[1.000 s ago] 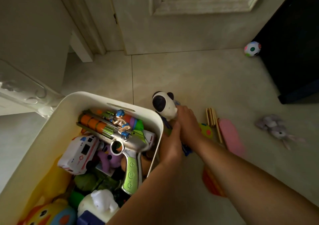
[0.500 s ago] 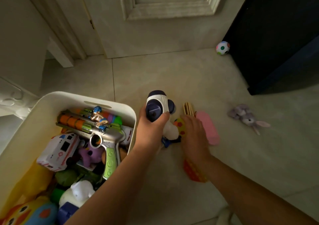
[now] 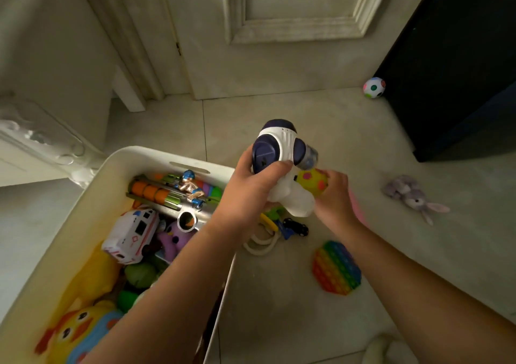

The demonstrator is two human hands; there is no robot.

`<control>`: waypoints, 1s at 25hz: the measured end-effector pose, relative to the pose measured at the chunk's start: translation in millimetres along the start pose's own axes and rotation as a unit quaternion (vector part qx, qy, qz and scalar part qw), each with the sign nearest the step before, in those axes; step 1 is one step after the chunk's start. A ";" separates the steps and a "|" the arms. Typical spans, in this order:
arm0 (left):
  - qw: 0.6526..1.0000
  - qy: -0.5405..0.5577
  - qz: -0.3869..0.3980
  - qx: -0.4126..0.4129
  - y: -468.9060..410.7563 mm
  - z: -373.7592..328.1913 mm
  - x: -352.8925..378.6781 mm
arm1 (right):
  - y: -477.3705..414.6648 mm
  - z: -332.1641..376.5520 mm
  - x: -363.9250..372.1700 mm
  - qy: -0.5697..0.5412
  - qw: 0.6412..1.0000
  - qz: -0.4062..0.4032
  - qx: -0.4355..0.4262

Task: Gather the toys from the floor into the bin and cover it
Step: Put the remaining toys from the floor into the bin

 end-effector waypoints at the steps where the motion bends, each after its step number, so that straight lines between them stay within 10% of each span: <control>1: 1.000 0.004 0.010 0.000 8.9 -15.3 -6.7 | 6.3 25.1 -9.4 -0.043 0.999 -0.010 -0.013; 6: 0.999 -0.025 0.024 0.008 70.1 -99.6 -86.3 | 63.6 139.6 -16.6 -0.140 0.983 0.031 -0.114; 14: 0.979 -0.137 -0.076 -0.132 135.2 -84.1 -223.6 | 150.8 187.1 56.2 0.118 0.959 0.169 -0.195; 25: 0.956 -0.282 -0.053 -0.062 114.8 -53.0 -238.0 | 167.5 179.7 98.9 0.269 0.920 0.205 -0.198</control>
Point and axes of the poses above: each hand's wrist, its own y-axis away from the middle knuckle, its own x-axis out of the palm, z = x × y, the point moved 3 cm from there along -y, towards the middle knuckle, and after that the axes turned 13 degrees about y, right-handed, at the moved point
